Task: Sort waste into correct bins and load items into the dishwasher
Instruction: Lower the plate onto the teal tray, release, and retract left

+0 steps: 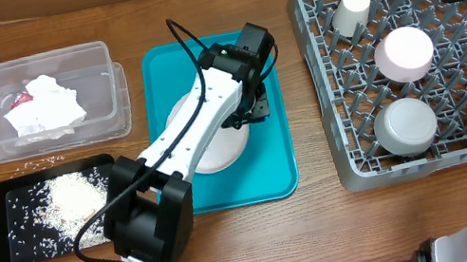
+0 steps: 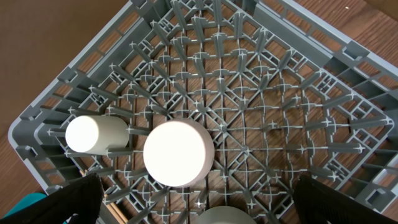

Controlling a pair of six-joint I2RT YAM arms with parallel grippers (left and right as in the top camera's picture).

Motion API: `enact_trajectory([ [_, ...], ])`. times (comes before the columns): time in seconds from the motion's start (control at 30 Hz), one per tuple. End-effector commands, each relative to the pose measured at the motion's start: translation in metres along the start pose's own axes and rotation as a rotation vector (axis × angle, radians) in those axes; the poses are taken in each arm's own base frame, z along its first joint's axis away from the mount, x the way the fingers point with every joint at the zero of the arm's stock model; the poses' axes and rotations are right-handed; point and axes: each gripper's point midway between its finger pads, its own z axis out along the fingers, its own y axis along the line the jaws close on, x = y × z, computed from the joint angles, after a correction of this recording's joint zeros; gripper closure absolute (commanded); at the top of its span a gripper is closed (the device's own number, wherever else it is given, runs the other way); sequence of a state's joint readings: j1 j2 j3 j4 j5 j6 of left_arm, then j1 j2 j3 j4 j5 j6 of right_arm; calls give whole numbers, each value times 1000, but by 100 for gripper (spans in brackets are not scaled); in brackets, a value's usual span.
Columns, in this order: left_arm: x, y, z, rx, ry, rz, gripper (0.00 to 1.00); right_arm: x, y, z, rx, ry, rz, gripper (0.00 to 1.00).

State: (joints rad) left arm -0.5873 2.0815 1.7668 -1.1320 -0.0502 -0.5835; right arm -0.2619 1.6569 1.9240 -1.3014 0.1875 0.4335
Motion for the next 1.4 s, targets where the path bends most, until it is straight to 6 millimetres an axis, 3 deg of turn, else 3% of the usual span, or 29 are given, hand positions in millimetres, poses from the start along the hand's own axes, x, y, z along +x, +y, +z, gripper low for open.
enact_trajectory([
  [0.0, -10, 4, -15, 1, -42, 40, 0, -5, -1, -3, 2, -20, 10, 0],
  [0.2, -39, 20, -62, 13, -100, -14, 0, -5, -1, -3, 2, -20, 10, 0],
  [0.37, -70, 58, -113, 30, -173, -134, 1, -5, -1, -3, 2, -20, 10, 0],
  [0.47, -83, 99, -143, 19, -207, -232, 2, -6, 0, -3, -6, -24, 20, 0],
  [0.57, -89, 144, -164, -4, -228, -345, 2, -11, 20, -5, -108, -33, 29, 0],
  [0.7, -83, 211, -175, -49, -210, -580, 0, -2, 39, -8, -219, 25, 24, 0],
  [0.8, -71, 257, -175, -83, -175, -744, 0, 7, 70, -18, -399, 90, 14, 0],
  [0.93, -65, 300, -175, -51, -158, -870, 0, 39, 128, -42, -699, 221, -122, 0],
  [1.0, -62, 316, -176, -42, -156, -915, 0, 57, 149, -43, -732, 239, -220, 0],
  [1.13, -55, 342, -177, -55, -161, -980, 0, 110, 191, -21, -648, 288, -380, 0],
  [1.37, -50, 360, -179, -96, -171, -1001, 0, 221, 258, 10, -543, 343, -645, 11],
])
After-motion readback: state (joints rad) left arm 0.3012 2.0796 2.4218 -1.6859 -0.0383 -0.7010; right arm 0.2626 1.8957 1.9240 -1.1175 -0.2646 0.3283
